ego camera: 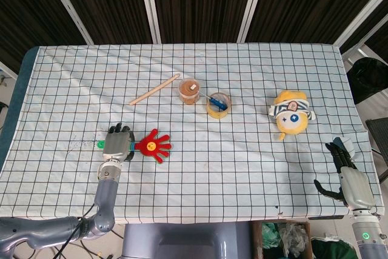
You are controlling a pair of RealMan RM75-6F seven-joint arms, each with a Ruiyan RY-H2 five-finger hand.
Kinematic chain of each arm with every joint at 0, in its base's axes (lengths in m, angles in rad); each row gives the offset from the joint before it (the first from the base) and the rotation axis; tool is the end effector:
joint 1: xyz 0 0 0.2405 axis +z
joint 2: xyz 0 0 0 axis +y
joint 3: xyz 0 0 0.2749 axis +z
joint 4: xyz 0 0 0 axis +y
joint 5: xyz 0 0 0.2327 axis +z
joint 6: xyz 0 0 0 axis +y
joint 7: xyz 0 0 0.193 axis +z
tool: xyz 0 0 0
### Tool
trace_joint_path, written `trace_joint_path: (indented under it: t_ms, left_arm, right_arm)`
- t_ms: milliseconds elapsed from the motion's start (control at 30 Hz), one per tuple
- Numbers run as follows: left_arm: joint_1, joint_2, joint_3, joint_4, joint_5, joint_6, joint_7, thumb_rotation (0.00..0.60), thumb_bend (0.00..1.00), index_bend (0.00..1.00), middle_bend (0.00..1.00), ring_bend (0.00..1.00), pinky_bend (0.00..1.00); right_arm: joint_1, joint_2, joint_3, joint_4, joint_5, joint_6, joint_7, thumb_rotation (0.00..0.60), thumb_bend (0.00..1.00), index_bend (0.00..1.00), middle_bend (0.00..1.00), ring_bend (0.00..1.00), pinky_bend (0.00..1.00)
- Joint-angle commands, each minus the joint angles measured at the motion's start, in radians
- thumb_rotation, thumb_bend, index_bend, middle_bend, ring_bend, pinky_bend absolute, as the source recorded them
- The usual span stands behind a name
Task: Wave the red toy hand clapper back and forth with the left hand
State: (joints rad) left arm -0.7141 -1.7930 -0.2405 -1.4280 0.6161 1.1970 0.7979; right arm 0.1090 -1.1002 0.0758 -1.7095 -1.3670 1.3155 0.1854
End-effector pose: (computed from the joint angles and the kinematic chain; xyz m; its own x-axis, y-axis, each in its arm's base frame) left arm -0.1908 0.3868 -0.1020 0.4594 0.3485 0.8170 0.8674 0.0221 -0.4971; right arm -0.3415 -0.2424 0.1244 0.1118 -0.1248 0.9859 -0.9854 0.1139 0.1262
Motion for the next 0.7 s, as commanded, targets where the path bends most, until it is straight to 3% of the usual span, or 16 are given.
trace_joint_path:
  t_ms: [33,700]
  left_arm:
    - [0.0,0.001,0.0,-0.001,0.001,0.0,0.0,0.6,0.29,0.44,0.2,0.05,0.12]
    - [-0.006,-0.004,0.001,0.005,-0.005,-0.003,0.003,0.6,0.29,0.44,0.2,0.05,0.12]
  right_arm:
    - [0.0,0.0,0.0,-0.001,-0.001,0.0,0.0,0.6,0.26,0.0,0.0,0.01,0.18]
    - [0.0,0.0,-0.001,0.001,-0.002,0.0,0.001,0.6,0.26,0.0,0.0,0.01,0.18]
